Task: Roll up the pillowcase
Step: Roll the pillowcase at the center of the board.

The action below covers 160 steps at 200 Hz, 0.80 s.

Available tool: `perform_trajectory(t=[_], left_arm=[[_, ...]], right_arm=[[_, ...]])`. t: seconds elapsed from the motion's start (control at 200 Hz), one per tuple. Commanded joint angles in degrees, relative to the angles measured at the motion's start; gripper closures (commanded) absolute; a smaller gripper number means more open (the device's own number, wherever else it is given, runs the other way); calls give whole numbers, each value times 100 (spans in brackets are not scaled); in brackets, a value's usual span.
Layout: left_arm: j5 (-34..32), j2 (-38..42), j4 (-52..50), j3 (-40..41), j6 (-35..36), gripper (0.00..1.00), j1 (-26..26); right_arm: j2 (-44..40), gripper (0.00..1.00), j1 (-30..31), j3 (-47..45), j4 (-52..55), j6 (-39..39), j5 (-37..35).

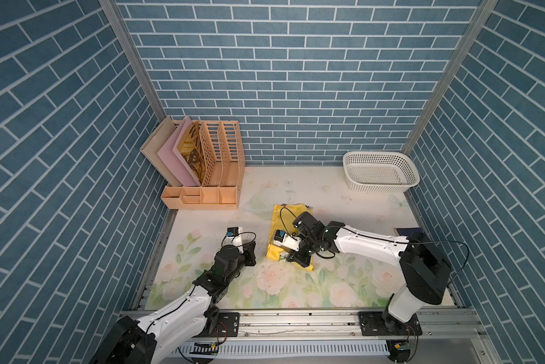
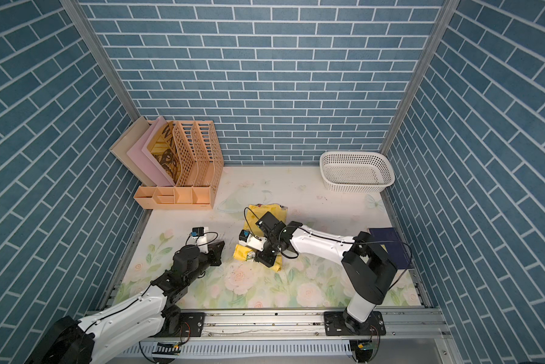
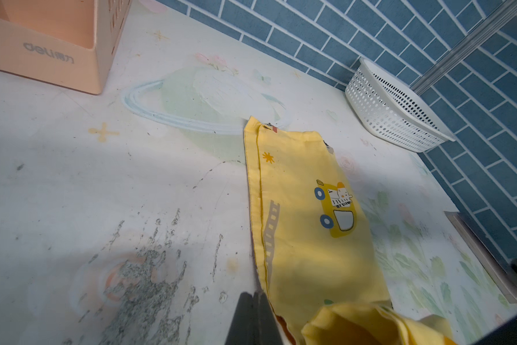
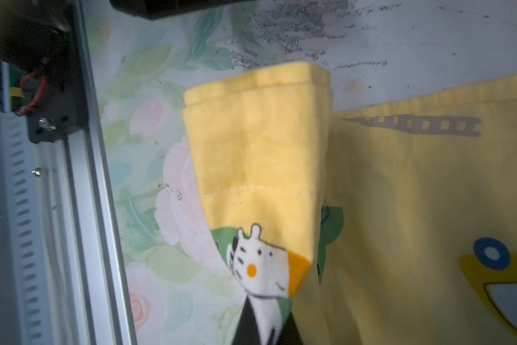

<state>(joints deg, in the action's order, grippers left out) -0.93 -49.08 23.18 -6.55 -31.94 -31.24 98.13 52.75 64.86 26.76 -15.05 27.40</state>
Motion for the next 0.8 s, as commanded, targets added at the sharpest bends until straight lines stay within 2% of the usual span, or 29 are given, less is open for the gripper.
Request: perform_trajectory(t=[0.0,0.09,0.265,0.52,0.555,0.695,0.715,0.76,0.795], left_arm=[[194,247,-168,-168,228,100,56],[378,535,-119,-87,366,100,57],[668,756,-69,-24,571,100,50],[1324,247,532,-58,629,100,52],[1463,248,662,-41,645,100,52],[1701,283,956,154,573,100,48],[1705,278,960,160,560,100,45],[1675,265,958,174,534,100,48],[1684,232,989,183,529,100,46]], right_arm=[[724,100,-367,493,1311,-676,1632],[1390,100,-611,1078,2060,-1174,2121],[2053,100,-807,1742,2665,-1713,2598],[2960,99,-971,2821,3599,-2149,2560],[2975,95,-993,2848,3590,-2152,2539],[2986,70,-1073,2848,3466,-2101,2510],[2982,66,-1082,2848,3440,-2091,2495],[2958,50,-1089,2848,3355,-2022,2415],[2935,45,-1098,2841,3264,-1965,2353]])
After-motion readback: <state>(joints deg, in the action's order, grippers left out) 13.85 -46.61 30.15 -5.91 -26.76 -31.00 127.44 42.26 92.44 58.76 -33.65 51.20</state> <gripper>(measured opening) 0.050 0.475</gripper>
